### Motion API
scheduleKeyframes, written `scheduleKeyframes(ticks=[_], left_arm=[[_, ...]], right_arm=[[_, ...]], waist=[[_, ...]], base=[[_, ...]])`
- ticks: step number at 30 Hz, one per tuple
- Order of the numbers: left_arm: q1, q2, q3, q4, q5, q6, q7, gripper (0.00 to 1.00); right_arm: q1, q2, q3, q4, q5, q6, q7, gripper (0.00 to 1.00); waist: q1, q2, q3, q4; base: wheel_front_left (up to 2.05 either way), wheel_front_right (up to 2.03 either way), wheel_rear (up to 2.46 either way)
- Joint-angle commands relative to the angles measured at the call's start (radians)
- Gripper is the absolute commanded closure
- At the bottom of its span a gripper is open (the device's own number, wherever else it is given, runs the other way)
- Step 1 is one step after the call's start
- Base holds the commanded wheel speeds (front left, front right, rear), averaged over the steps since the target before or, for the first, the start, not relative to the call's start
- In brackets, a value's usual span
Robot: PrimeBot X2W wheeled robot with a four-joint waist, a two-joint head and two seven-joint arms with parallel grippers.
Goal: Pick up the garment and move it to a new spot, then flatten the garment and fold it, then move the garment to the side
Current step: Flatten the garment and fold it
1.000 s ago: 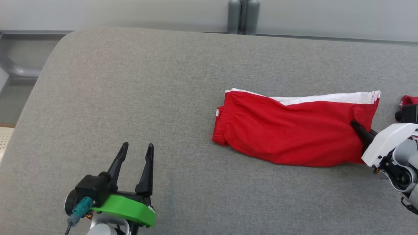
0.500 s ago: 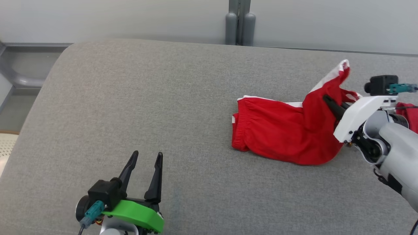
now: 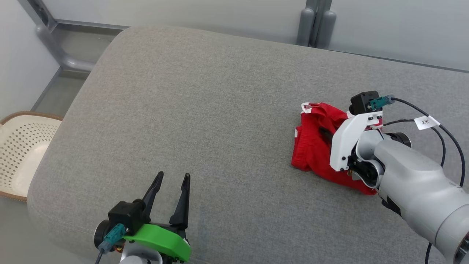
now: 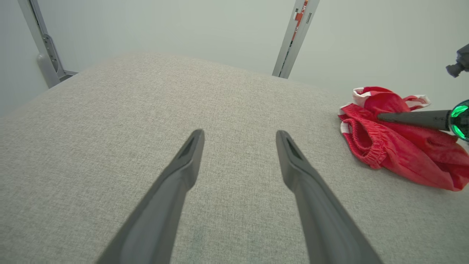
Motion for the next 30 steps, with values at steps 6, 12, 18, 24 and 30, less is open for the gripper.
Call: scheduleKeyframes(ticks=[6,12,18,24,30], left_arm=[[-0.013,-0.007,0.020,0.017,0.010,-0.006,-0.002,0.00],[0.026,0.009,0.049,0.015,0.014,-0.002,-0.002,0.00],[0.058,0.016,0.077,-0.007,0.019,0.005,-0.002,0.00],[0.086,0.010,0.119,-0.069,0.035,0.015,-0.003,0.00],[0.093,-0.001,0.140,-0.094,0.053,0.006,-0.003,0.00]], right_arm=[[0.006,0.044,0.015,0.014,-0.013,0.000,-0.043,0.00],[0.031,0.005,0.015,-0.145,0.005,0.000,-0.144,0.00],[0.063,-0.125,-0.020,-0.282,-0.005,0.000,-0.262,0.00],[0.147,-0.255,-0.164,-0.316,-0.042,0.000,-0.312,0.00],[0.275,-0.260,-0.372,-0.318,-0.175,0.000,-0.311,0.00]], waist=[[0.0000,0.0000,-0.008,-0.022],[0.0000,0.0000,-0.058,-0.109],[0.0000,0.0000,-0.105,-0.180],[0.0000,0.0000,-0.125,-0.227],[0.0000,0.0000,-0.110,-0.241]], base=[[0.00,0.00,0.00],[0.00,0.00,0.00],[0.00,0.00,0.00],[0.00,0.00,0.00],[0.00,0.00,0.00]])
